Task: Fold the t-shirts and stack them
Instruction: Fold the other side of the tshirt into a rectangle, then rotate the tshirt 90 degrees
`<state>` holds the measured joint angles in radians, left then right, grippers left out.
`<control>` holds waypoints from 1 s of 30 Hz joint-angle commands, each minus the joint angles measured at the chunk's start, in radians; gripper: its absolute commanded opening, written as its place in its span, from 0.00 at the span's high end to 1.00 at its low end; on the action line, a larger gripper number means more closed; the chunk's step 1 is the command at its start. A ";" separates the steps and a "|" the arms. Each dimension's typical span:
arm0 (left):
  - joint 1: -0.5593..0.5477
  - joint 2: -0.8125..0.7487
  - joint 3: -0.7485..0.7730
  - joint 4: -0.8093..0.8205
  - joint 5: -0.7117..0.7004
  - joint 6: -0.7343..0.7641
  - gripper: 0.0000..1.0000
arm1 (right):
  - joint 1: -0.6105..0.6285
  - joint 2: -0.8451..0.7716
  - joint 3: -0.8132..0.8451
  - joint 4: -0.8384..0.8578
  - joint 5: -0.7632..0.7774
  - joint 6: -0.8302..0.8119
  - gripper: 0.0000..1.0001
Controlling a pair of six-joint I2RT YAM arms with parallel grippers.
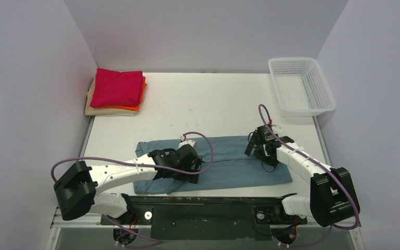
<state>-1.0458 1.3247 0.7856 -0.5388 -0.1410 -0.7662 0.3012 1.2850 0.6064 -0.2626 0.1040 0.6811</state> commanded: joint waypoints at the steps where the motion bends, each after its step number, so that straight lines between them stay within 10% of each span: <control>1: 0.009 -0.032 0.001 -0.139 -0.108 -0.036 0.06 | -0.009 -0.049 -0.002 -0.055 0.028 -0.010 0.15; 13: 0.177 -0.198 -0.166 -0.209 -0.138 -0.122 0.06 | -0.012 -0.044 0.010 -0.065 0.032 -0.015 0.15; 22: 0.233 -0.001 -0.099 -0.145 -0.181 -0.110 0.06 | -0.014 -0.017 0.026 -0.062 0.028 -0.033 0.14; 30: 0.510 0.225 0.029 0.135 -0.105 0.071 0.06 | -0.015 0.017 -0.023 -0.054 -0.040 -0.033 0.14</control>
<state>-0.6678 1.4319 0.7441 -0.6388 -0.2211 -0.8047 0.2932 1.2980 0.6071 -0.2897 0.0937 0.6525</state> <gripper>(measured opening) 0.936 0.853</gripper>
